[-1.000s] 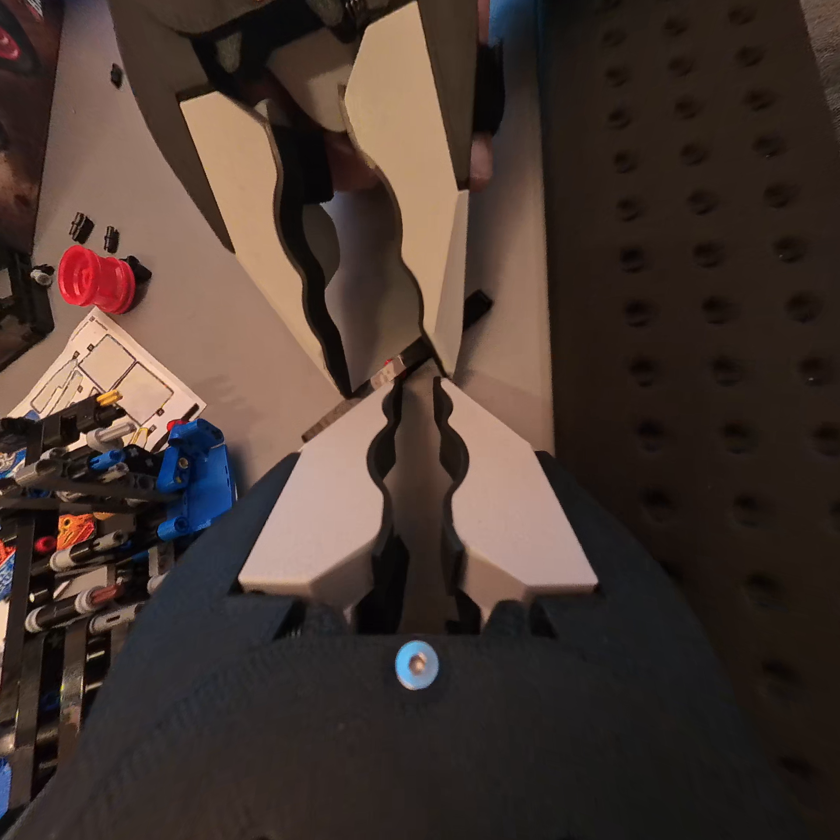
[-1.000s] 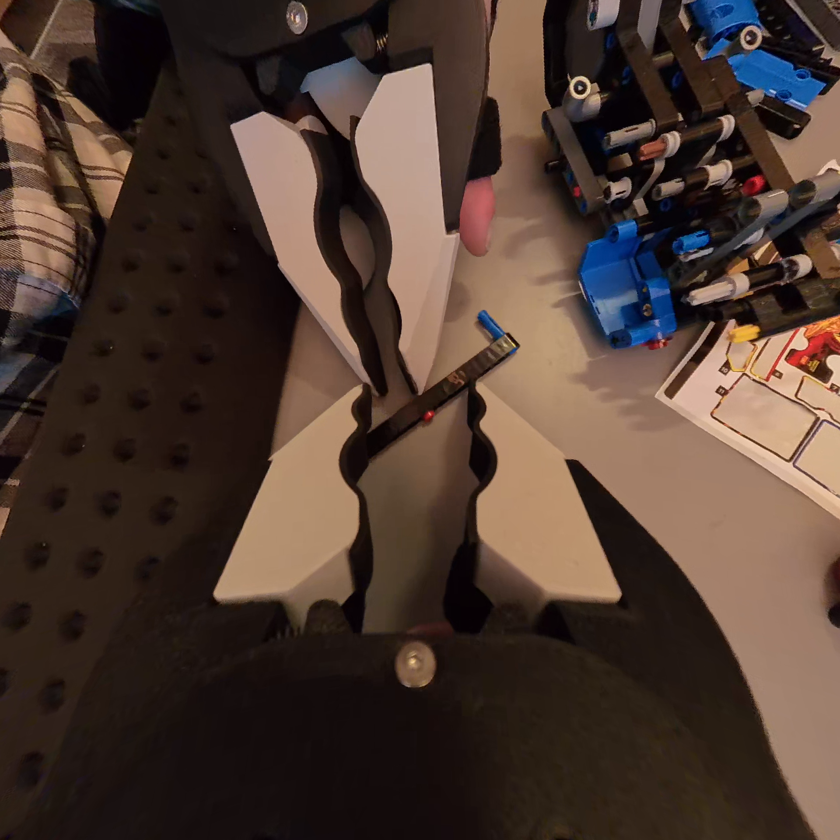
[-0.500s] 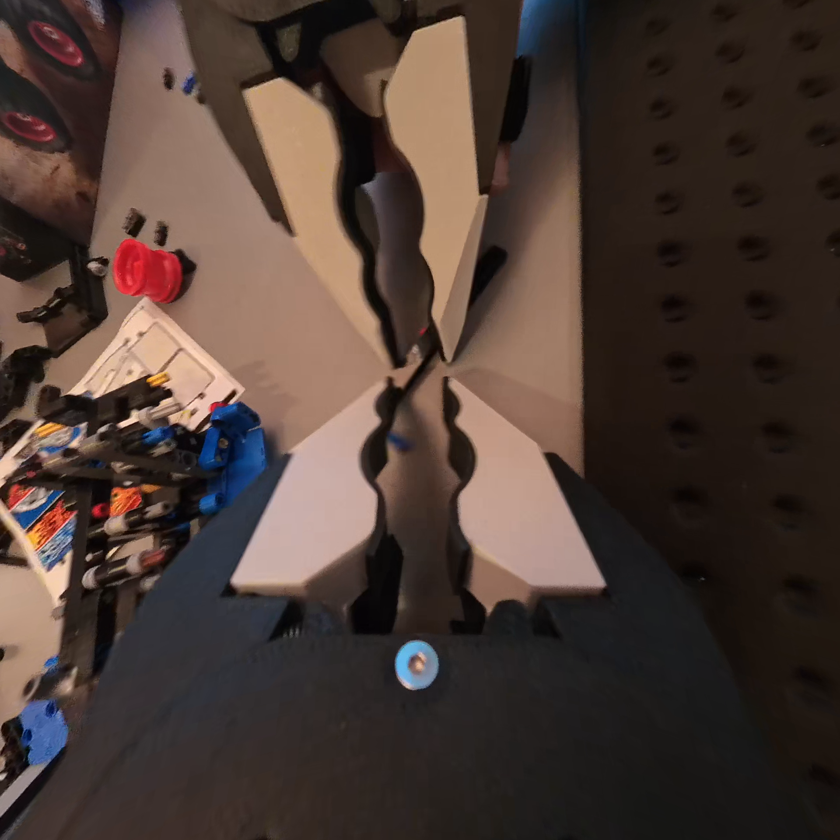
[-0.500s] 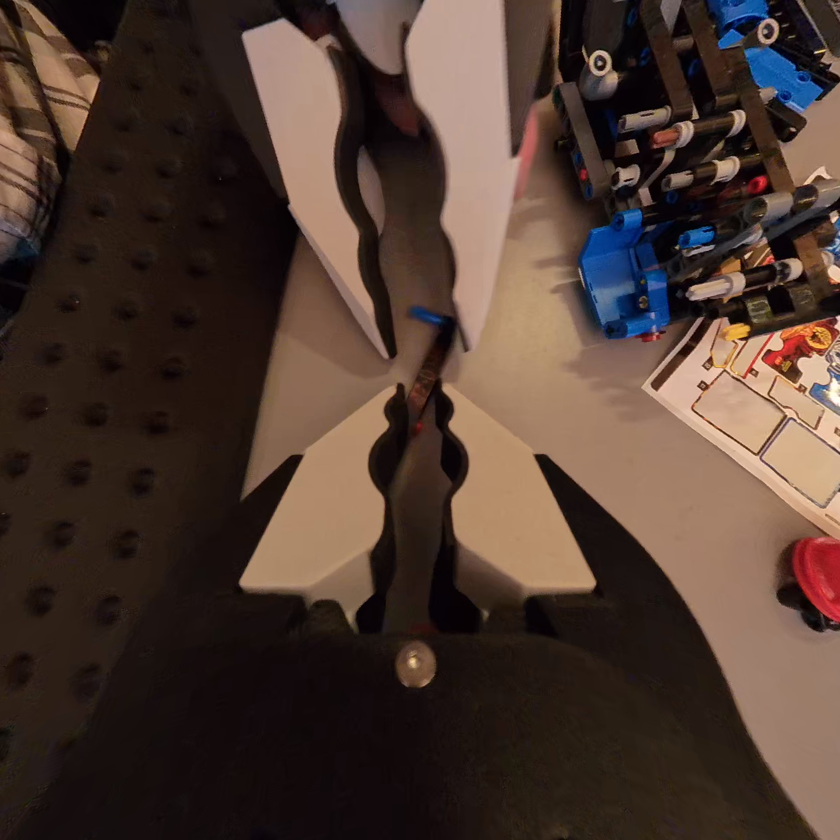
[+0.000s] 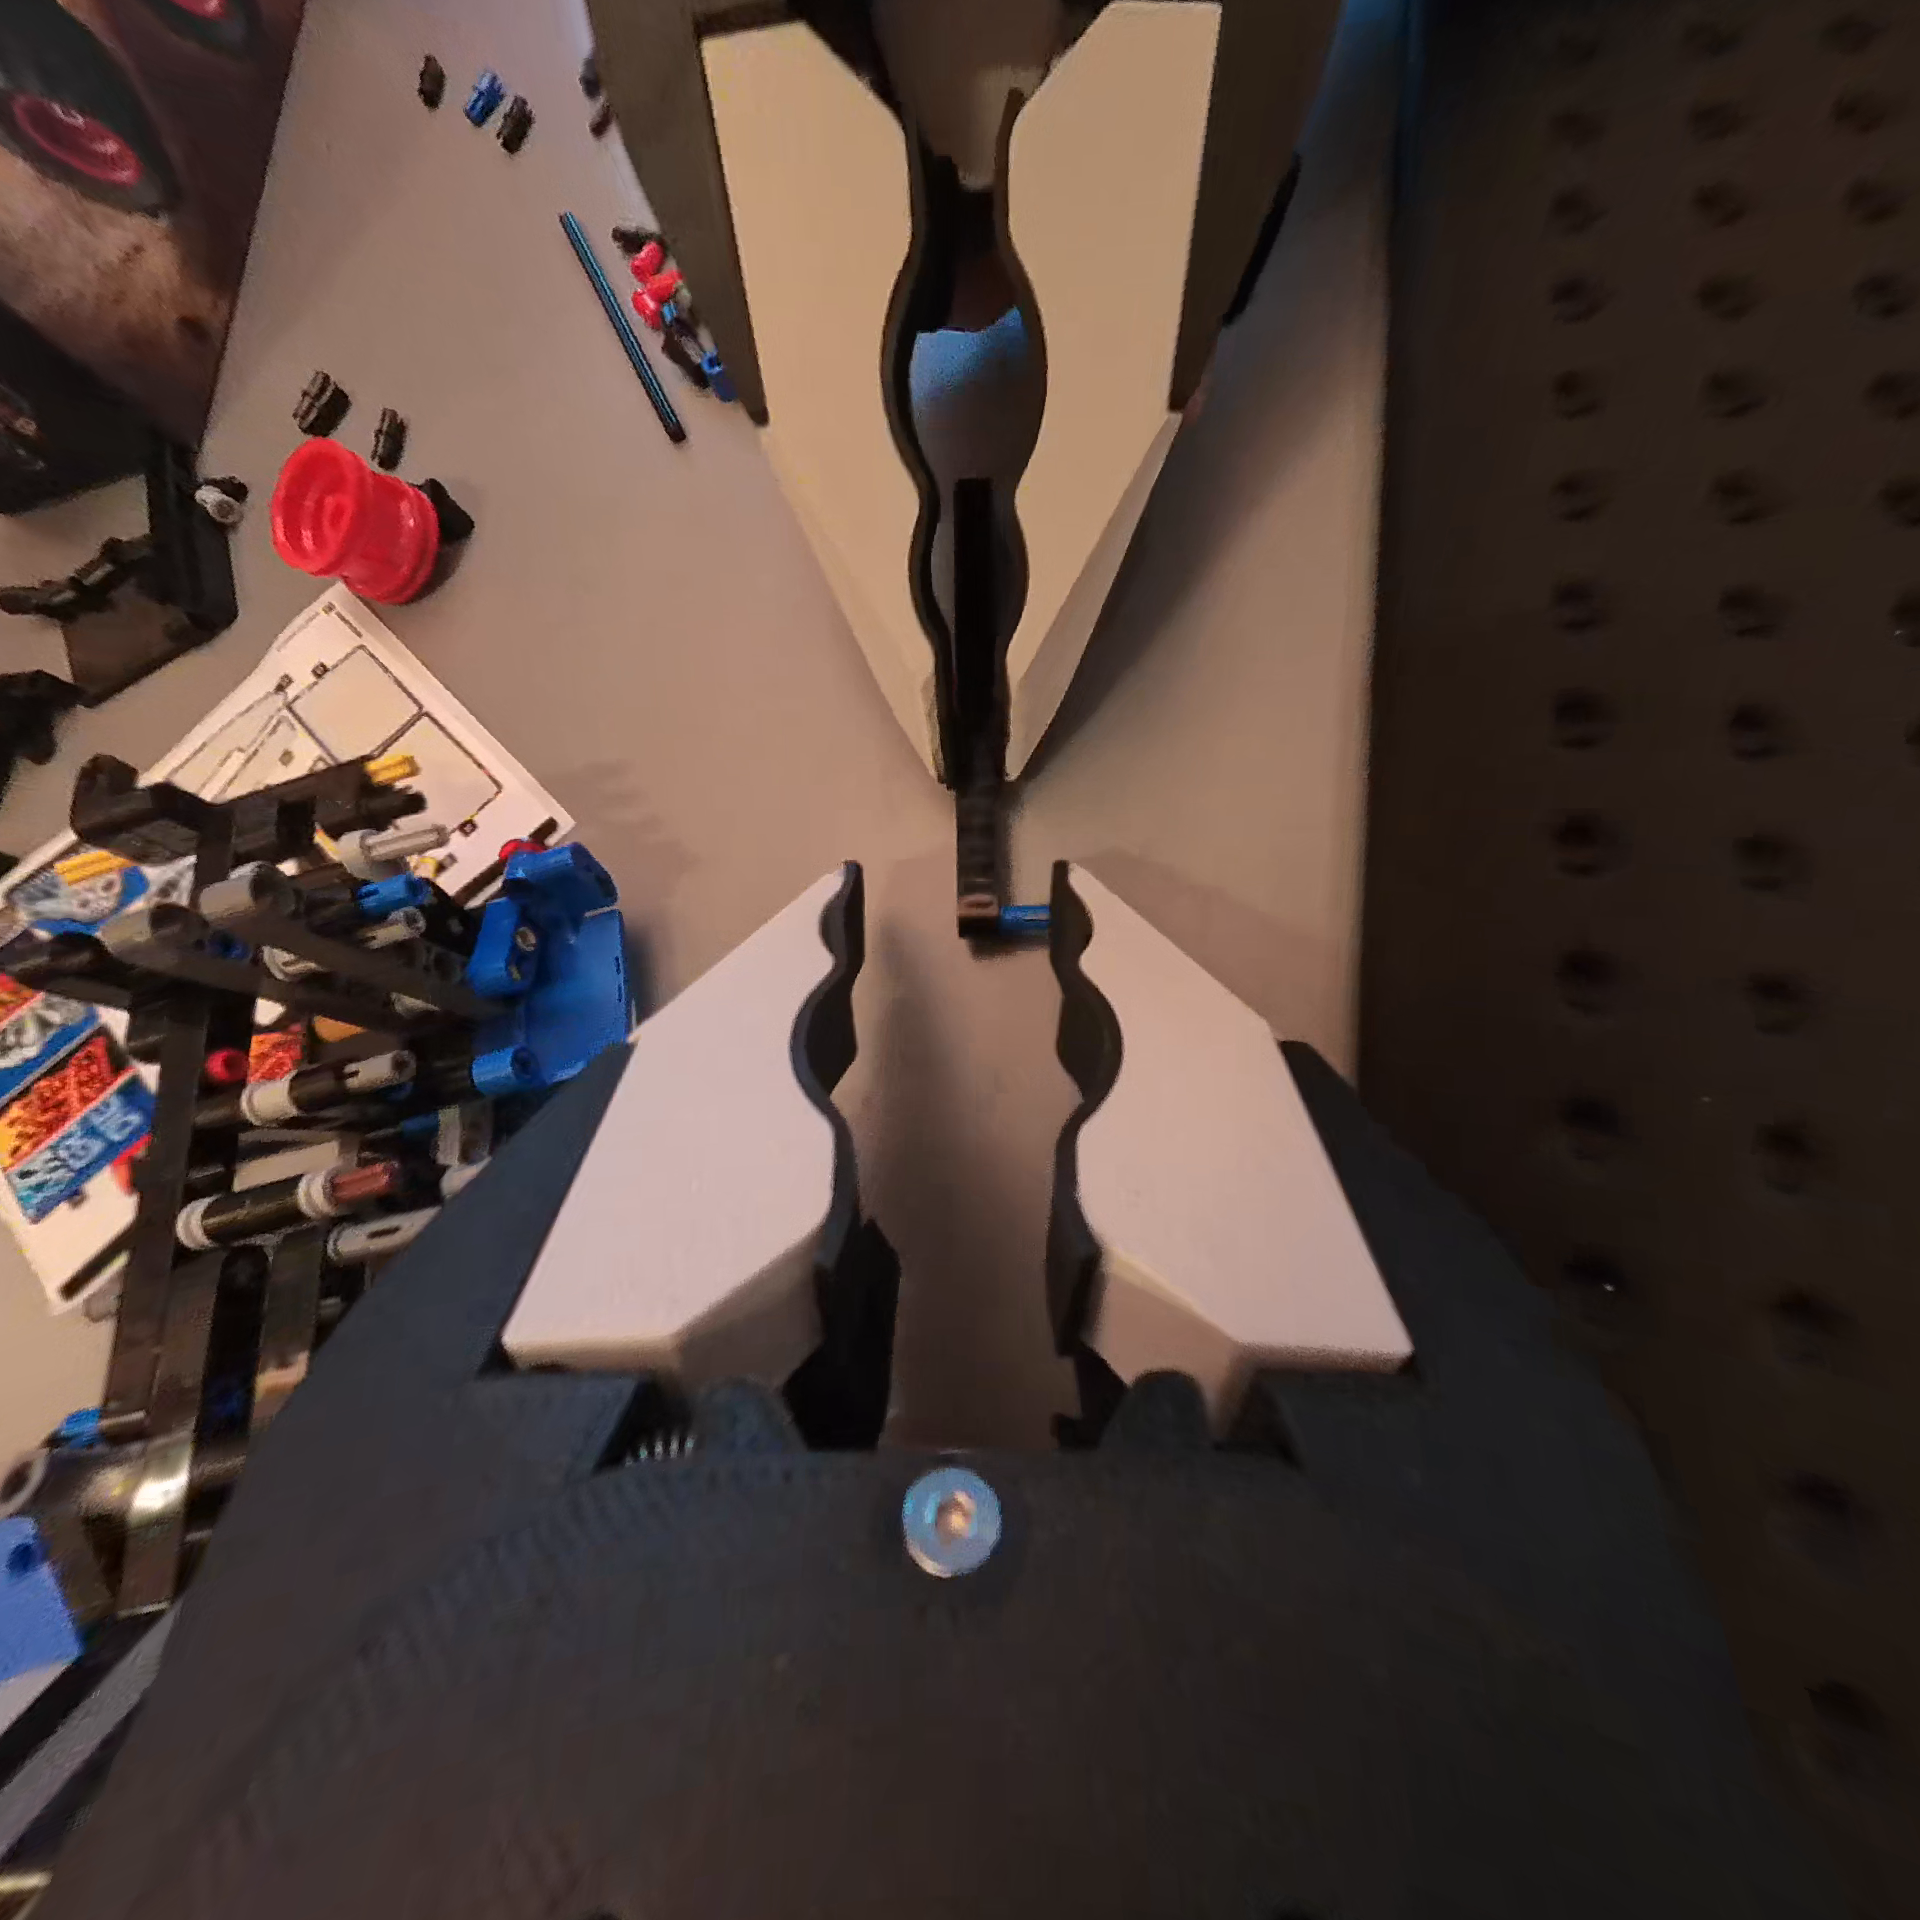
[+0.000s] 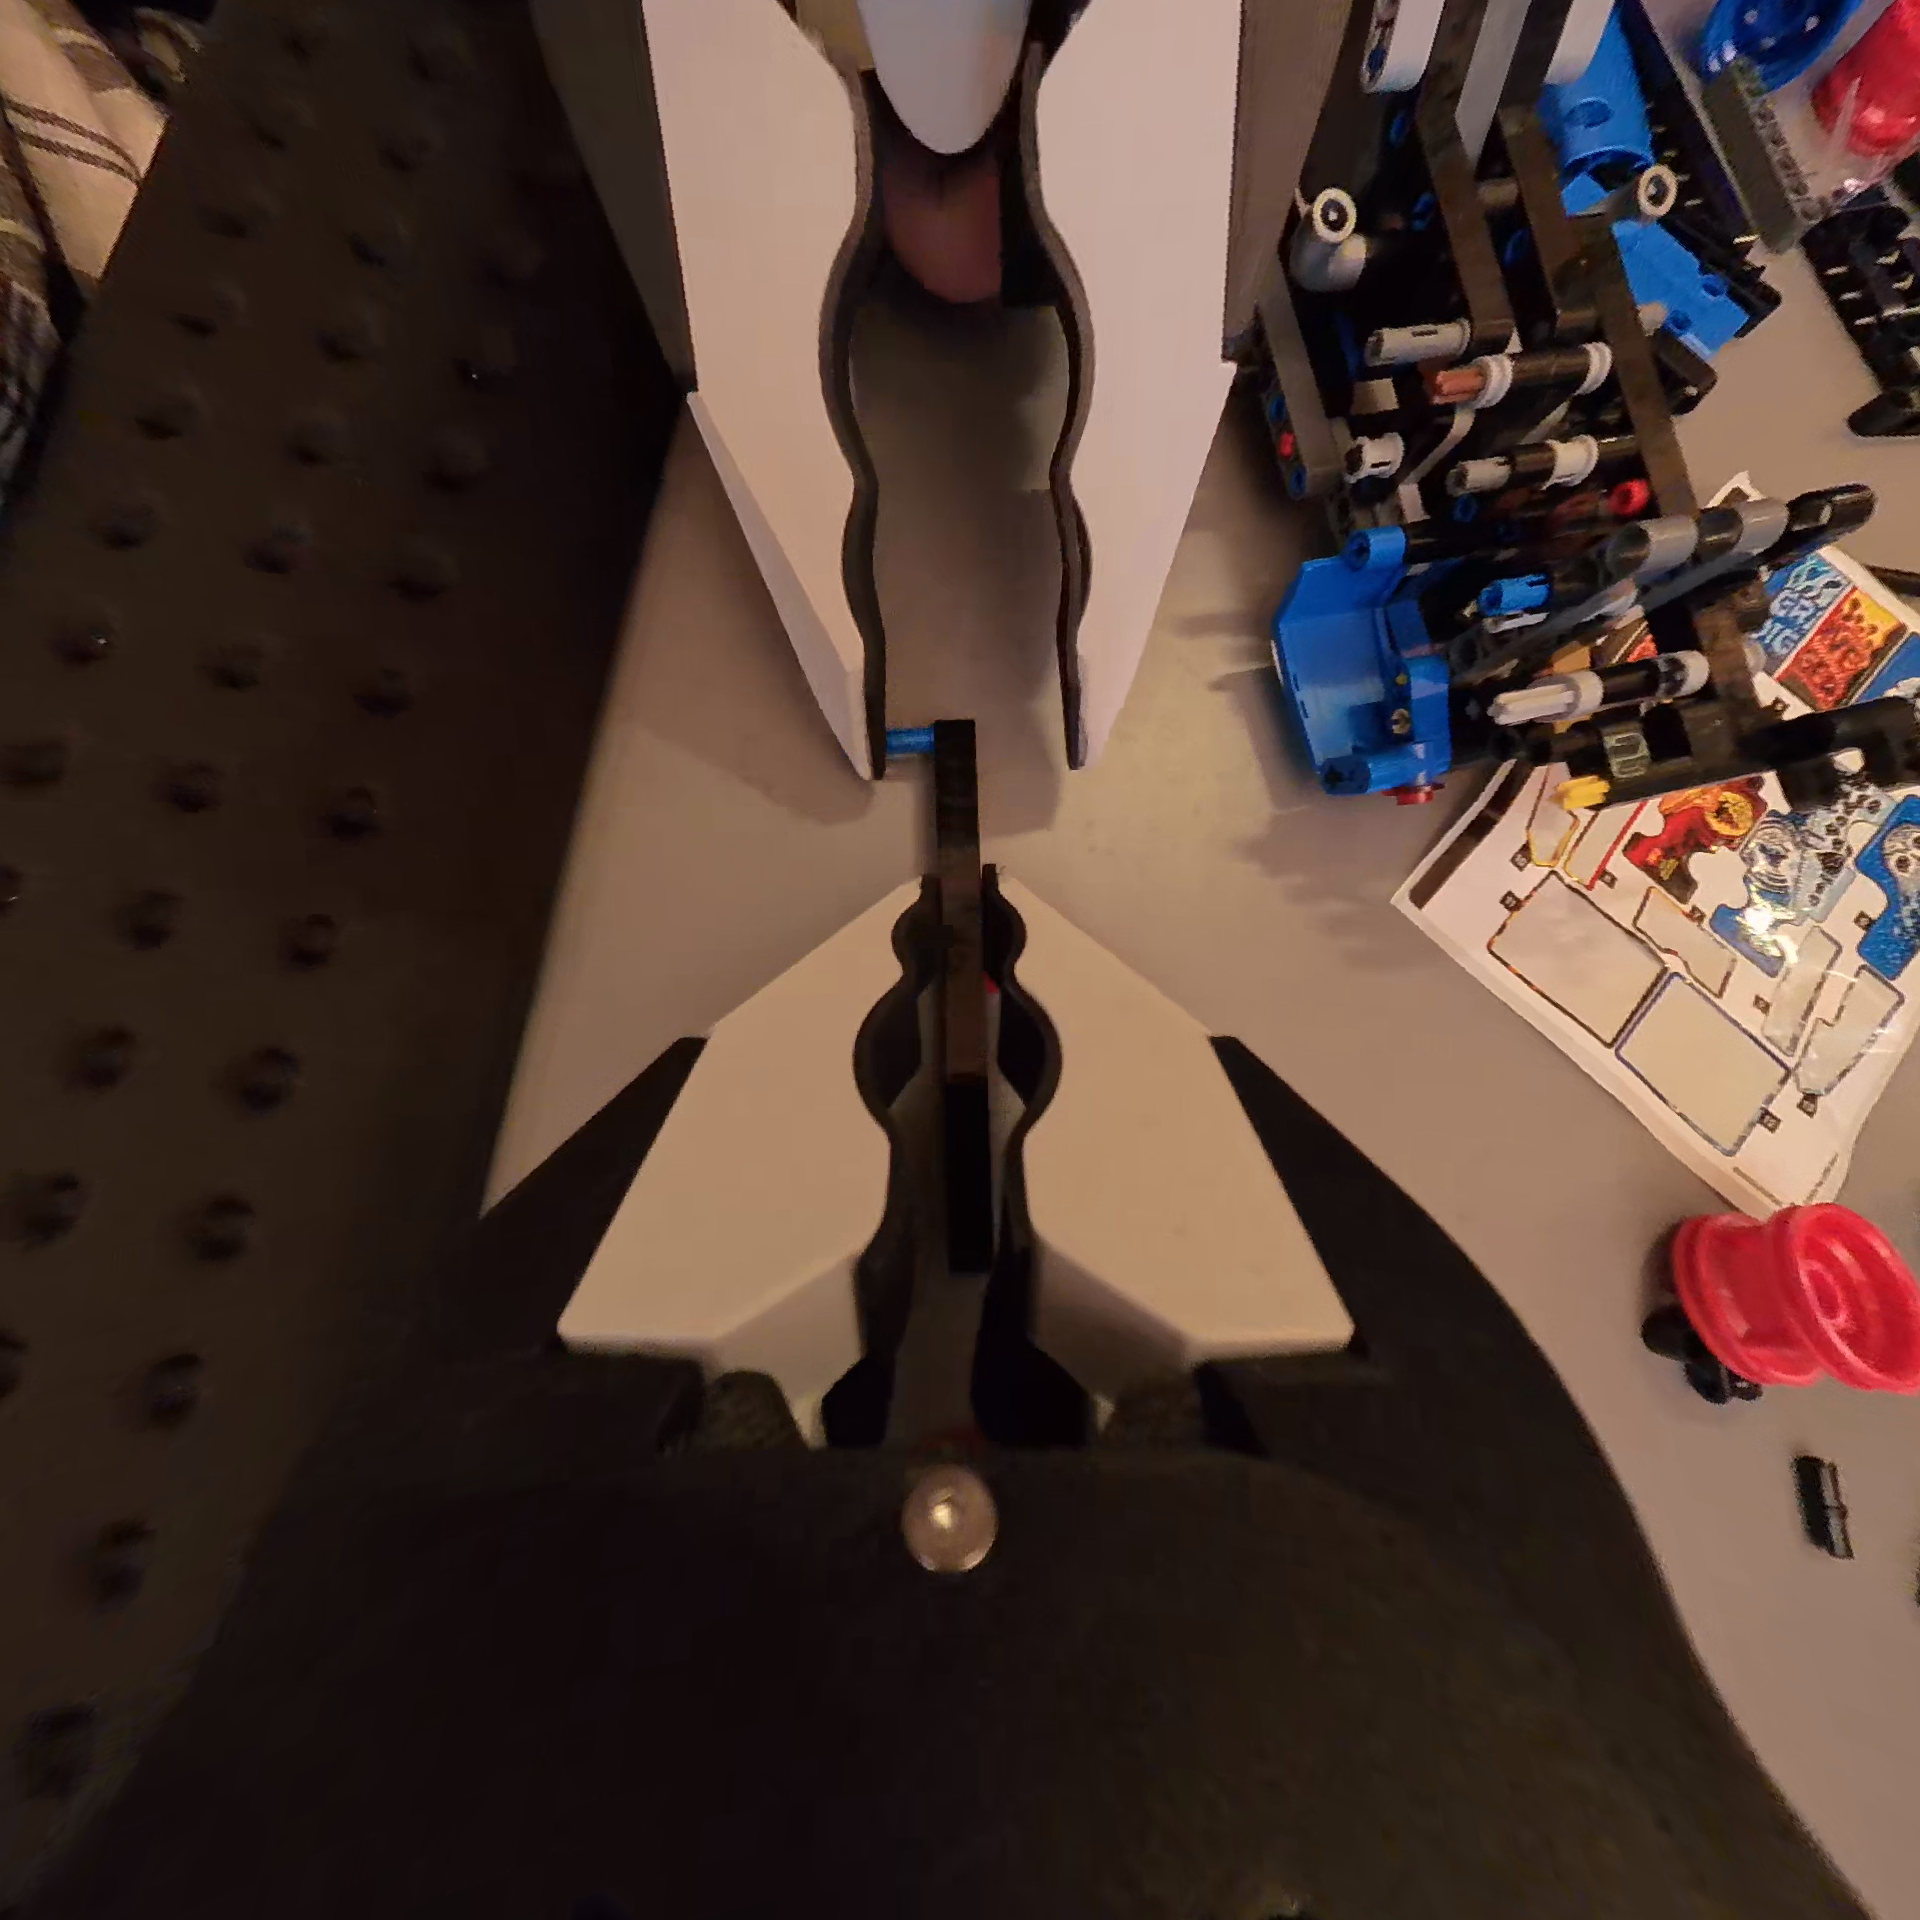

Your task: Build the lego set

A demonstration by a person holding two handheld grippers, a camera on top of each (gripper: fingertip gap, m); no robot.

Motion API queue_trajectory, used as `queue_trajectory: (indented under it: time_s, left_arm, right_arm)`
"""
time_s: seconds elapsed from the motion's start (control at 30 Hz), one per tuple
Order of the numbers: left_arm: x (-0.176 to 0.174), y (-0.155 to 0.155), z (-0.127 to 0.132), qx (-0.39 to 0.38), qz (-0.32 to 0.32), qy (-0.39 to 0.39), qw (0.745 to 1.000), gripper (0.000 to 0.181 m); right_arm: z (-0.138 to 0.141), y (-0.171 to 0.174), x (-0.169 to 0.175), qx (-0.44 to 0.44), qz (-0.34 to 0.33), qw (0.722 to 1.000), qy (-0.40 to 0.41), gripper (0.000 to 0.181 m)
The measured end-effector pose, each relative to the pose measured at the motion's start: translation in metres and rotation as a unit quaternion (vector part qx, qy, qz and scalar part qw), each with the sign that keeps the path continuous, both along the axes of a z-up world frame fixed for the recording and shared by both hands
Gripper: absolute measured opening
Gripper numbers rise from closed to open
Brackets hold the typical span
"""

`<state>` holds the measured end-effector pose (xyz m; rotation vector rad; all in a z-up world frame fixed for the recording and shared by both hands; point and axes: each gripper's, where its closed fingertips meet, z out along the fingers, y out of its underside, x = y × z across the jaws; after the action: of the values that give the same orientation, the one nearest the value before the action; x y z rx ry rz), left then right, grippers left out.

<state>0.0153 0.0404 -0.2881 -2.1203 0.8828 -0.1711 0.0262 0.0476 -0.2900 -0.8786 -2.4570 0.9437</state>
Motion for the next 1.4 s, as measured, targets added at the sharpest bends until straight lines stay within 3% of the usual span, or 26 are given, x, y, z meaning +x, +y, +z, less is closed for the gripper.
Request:
queue_trajectory:
  time_s: [0.4, 0.47, 0.83, 1.07, 1.4]
  left_arm:
    - [0.004, -0.004, -0.005, -0.016, -0.014, -0.004, 1.0, 0.021]
    - [0.0, -0.002, -0.003, -0.008, -0.005, 0.006, 1.0, 0.008]
    - [-0.004, 0.004, 0.004, 0.02, 0.007, 0.019, 1.0, 0.007]
    - [-0.011, 0.009, 0.009, 0.039, 0.028, 0.03, 0.998, 0.007]
    - [-0.013, 0.014, 0.017, 0.064, 0.04, 0.03, 0.997, 0.007]
  right_arm:
    - [0.006, 0.002, -0.003, 0.012, 0.003, 1.0, 0.029, 0.005]
    - [0.007, 0.0, -0.003, 0.01, 0.006, 0.999, 0.034, 0.005]
    - [0.014, 0.005, -0.006, 0.014, -0.004, 0.999, 0.052, 0.005]
    - [0.016, 0.012, -0.006, 0.005, -0.021, 0.999, 0.046, 0.02]
    - [0.018, 0.023, -0.009, 0.012, -0.04, 0.998, 0.054, 0.016]
